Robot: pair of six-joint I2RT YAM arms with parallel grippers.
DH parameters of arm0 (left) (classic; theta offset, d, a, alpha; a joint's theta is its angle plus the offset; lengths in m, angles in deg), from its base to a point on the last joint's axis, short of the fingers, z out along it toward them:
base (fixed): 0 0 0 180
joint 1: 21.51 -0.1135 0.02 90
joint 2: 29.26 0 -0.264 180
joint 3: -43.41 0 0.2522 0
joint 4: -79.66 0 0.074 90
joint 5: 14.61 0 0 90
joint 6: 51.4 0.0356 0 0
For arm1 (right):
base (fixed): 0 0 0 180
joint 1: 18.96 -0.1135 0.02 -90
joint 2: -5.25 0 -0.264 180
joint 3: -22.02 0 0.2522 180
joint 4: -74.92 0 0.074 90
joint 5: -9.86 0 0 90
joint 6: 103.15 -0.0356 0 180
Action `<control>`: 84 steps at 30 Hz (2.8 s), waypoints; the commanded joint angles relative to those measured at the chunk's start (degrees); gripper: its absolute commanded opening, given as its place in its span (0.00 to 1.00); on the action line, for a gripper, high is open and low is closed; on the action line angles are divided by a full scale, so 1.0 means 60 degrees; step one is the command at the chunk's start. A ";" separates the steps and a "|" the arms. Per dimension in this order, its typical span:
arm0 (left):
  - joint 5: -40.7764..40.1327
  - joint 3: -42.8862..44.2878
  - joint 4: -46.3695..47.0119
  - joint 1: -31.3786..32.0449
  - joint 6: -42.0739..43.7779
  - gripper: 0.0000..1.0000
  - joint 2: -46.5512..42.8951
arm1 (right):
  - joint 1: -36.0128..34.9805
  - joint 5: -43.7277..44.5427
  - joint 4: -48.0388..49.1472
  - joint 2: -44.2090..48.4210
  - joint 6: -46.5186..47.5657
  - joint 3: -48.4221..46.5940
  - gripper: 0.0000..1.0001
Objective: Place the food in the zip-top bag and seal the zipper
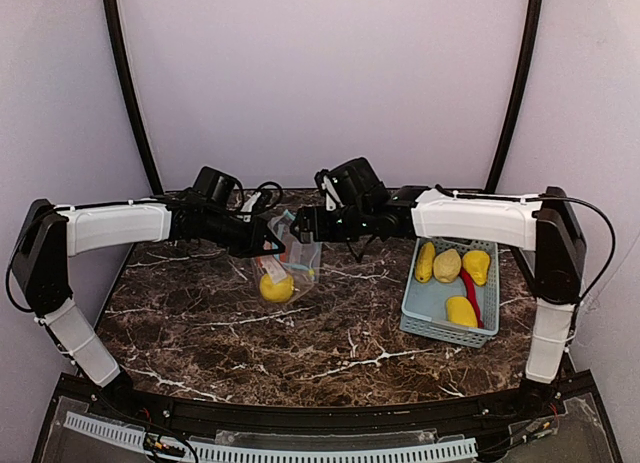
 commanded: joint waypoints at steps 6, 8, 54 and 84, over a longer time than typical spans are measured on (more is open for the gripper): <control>-0.0128 -0.0112 -0.0096 -0.0059 0.0077 0.01 -0.0014 | 0.0081 0.0506 -0.0567 0.0374 0.0107 0.0347 0.83; -0.0145 -0.0123 -0.0096 -0.0059 0.0091 0.01 -0.0022 | 0.0095 0.0467 -0.0579 0.0163 0.0080 0.0278 0.79; -0.0252 -0.0177 0.0214 -0.0016 0.0771 0.01 -0.0999 | -0.0030 0.0431 -0.1130 0.1394 0.0788 -0.0185 0.00; -0.0062 0.0162 -0.0227 0.0168 0.1262 0.01 -0.0847 | -0.0133 0.0280 -0.1641 0.1142 0.0775 -0.0103 0.00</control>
